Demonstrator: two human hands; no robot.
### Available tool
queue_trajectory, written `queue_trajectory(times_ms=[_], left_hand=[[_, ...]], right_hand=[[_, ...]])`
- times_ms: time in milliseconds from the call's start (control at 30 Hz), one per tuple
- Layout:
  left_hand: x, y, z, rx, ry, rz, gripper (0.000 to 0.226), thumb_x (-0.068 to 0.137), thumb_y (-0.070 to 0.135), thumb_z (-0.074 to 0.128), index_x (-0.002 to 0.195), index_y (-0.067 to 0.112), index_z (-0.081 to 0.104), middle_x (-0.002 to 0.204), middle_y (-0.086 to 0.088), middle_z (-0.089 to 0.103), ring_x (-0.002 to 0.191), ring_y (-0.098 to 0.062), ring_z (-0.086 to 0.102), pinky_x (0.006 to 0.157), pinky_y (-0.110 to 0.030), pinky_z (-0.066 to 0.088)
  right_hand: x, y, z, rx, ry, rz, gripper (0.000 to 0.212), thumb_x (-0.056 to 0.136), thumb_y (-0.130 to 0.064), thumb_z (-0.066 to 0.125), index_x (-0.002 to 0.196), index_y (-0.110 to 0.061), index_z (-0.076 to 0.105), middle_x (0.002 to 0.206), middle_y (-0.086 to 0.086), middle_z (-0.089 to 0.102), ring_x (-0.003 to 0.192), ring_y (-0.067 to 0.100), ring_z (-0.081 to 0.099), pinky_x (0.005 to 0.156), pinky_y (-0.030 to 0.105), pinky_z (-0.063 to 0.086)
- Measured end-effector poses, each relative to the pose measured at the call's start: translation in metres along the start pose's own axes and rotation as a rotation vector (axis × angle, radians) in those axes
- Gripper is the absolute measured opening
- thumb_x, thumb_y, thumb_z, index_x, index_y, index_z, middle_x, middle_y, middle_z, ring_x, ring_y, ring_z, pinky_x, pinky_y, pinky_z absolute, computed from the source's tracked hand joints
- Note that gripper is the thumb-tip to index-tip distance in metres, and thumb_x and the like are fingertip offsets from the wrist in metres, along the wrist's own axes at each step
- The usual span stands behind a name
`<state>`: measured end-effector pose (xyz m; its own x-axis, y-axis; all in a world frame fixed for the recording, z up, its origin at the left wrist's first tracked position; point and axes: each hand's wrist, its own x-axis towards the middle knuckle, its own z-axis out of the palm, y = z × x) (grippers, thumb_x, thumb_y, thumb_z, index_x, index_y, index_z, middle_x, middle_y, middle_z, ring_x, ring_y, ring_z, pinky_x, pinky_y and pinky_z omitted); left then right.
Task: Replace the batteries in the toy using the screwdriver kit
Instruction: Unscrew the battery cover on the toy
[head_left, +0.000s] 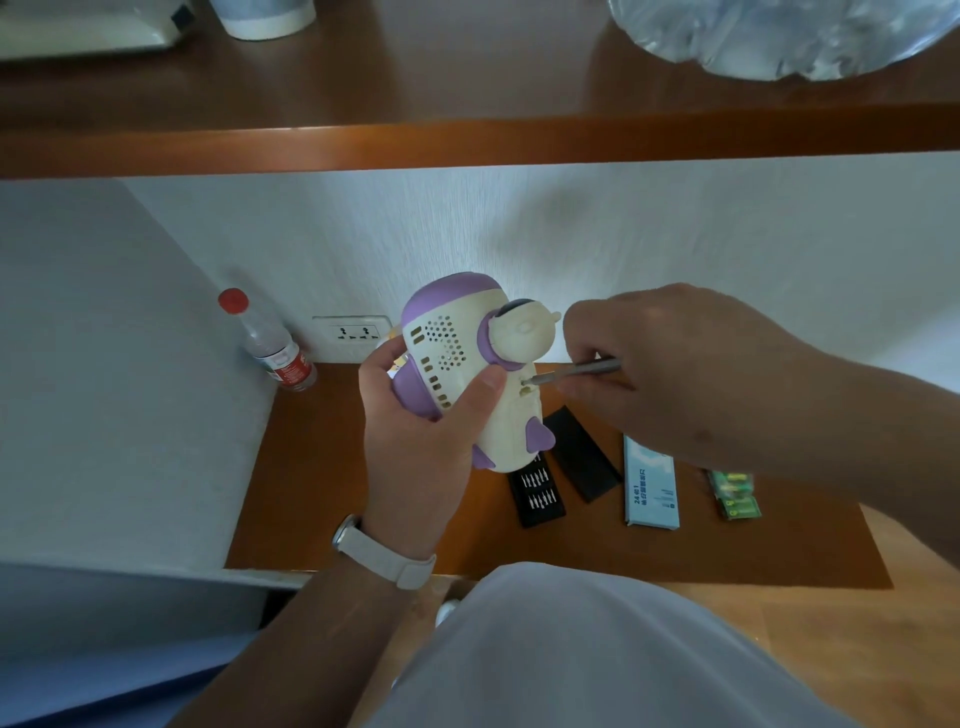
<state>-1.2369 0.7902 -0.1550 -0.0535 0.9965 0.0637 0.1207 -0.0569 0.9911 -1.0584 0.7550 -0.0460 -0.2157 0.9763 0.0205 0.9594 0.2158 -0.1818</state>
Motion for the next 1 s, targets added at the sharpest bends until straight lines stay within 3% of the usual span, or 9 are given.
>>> queue_trajectory(times_ms=[67, 133, 233, 400, 533, 633, 800, 900, 1000], left_hand=[[0.001, 0.001, 0.001, 0.004, 0.006, 0.000, 0.072, 0.063, 0.052, 0.075, 0.123, 0.033, 0.039, 0.103, 0.025, 0.056, 0.094, 0.018, 0.059, 0.059, -0.008, 0.052], [0.003, 0.002, 0.002, 0.000, 0.006, -0.003, 0.073, 0.062, 0.053, 0.075, 0.123, 0.034, 0.039, 0.104, 0.024, 0.056, 0.095, 0.016, 0.060, 0.061, -0.010, 0.053], [0.004, 0.004, 0.005, -0.006, 0.001, -0.005, 0.073, 0.060, 0.055, 0.074, 0.121, 0.035, 0.039, 0.103, 0.025, 0.056, 0.095, 0.016, 0.060, 0.061, -0.010, 0.053], [0.008, 0.005, 0.009, -0.027, -0.024, -0.013, 0.067, 0.059, 0.055, 0.075, 0.115, 0.040, 0.040, 0.092, 0.040, 0.059, 0.095, 0.015, 0.061, 0.060, -0.011, 0.053], [0.011, 0.007, 0.012, -0.040, -0.038, -0.011, 0.063, 0.060, 0.054, 0.075, 0.112, 0.042, 0.041, 0.090, 0.044, 0.058, 0.095, 0.014, 0.062, 0.060, -0.011, 0.053], [0.012, 0.007, 0.014, -0.047, -0.043, -0.010, 0.068, 0.059, 0.055, 0.075, 0.116, 0.040, 0.040, 0.091, 0.042, 0.059, 0.097, 0.011, 0.063, 0.062, -0.014, 0.055], [0.012, 0.010, 0.016, -0.043, -0.065, 0.003, 0.066, 0.062, 0.051, 0.076, 0.117, 0.039, 0.041, 0.092, 0.042, 0.059, 0.097, 0.011, 0.063, 0.061, -0.014, 0.055], [0.013, 0.012, 0.018, -0.046, -0.077, 0.006, 0.067, 0.061, 0.053, 0.076, 0.116, 0.039, 0.041, 0.092, 0.042, 0.059, 0.098, 0.010, 0.063, 0.061, -0.013, 0.055], [0.013, 0.015, 0.019, -0.065, -0.093, -0.009, 0.068, 0.058, 0.055, 0.076, 0.115, 0.041, 0.042, 0.093, 0.039, 0.061, 0.098, 0.007, 0.065, 0.062, -0.015, 0.056]], right_hand=[[0.001, 0.002, 0.000, 0.038, -0.001, 0.000, 0.020, 0.091, -0.033, 0.057, 0.078, -0.026, 0.044, 0.062, -0.010, 0.040, 0.054, 0.007, 0.038, 0.050, 0.026, 0.026], [0.002, 0.004, 0.001, 0.036, 0.023, 0.019, 0.019, 0.089, -0.041, 0.053, 0.079, -0.026, 0.048, 0.059, -0.011, 0.040, 0.051, 0.007, 0.039, 0.049, 0.026, 0.026], [0.004, 0.008, 0.003, -0.035, 0.043, 0.067, 0.042, 0.082, -0.059, 0.035, 0.072, -0.023, 0.053, 0.050, -0.010, 0.041, 0.046, 0.007, 0.042, 0.046, 0.024, 0.027], [0.006, 0.016, 0.005, -0.075, 0.060, 0.054, 0.048, 0.091, -0.055, 0.032, 0.056, -0.022, 0.040, 0.046, -0.006, 0.037, 0.041, 0.008, 0.036, 0.046, 0.025, 0.023], [0.006, 0.016, 0.002, -0.032, 0.047, 0.056, 0.041, 0.087, -0.056, 0.031, 0.061, -0.025, 0.038, 0.052, -0.007, 0.041, 0.047, 0.008, 0.040, 0.048, 0.027, 0.029], [0.004, 0.017, 0.001, 0.010, 0.056, 0.058, 0.034, 0.089, -0.053, 0.041, 0.071, -0.024, 0.045, 0.058, -0.009, 0.042, 0.052, 0.009, 0.043, 0.050, 0.026, 0.035], [0.001, 0.016, -0.002, 0.056, 0.078, 0.044, 0.022, 0.091, -0.035, 0.063, 0.081, -0.028, 0.045, 0.062, -0.015, 0.036, 0.054, 0.005, 0.037, 0.050, 0.020, 0.024], [-0.001, 0.017, -0.003, 0.034, 0.094, 0.084, 0.024, 0.089, -0.049, 0.052, 0.080, -0.027, 0.049, 0.058, -0.014, 0.040, 0.051, 0.006, 0.041, 0.047, 0.022, 0.029], [-0.002, 0.020, -0.003, -0.033, 0.054, 0.125, 0.046, 0.086, -0.060, 0.031, 0.069, -0.022, 0.051, 0.051, -0.008, 0.042, 0.046, 0.007, 0.042, 0.046, 0.023, 0.032]])
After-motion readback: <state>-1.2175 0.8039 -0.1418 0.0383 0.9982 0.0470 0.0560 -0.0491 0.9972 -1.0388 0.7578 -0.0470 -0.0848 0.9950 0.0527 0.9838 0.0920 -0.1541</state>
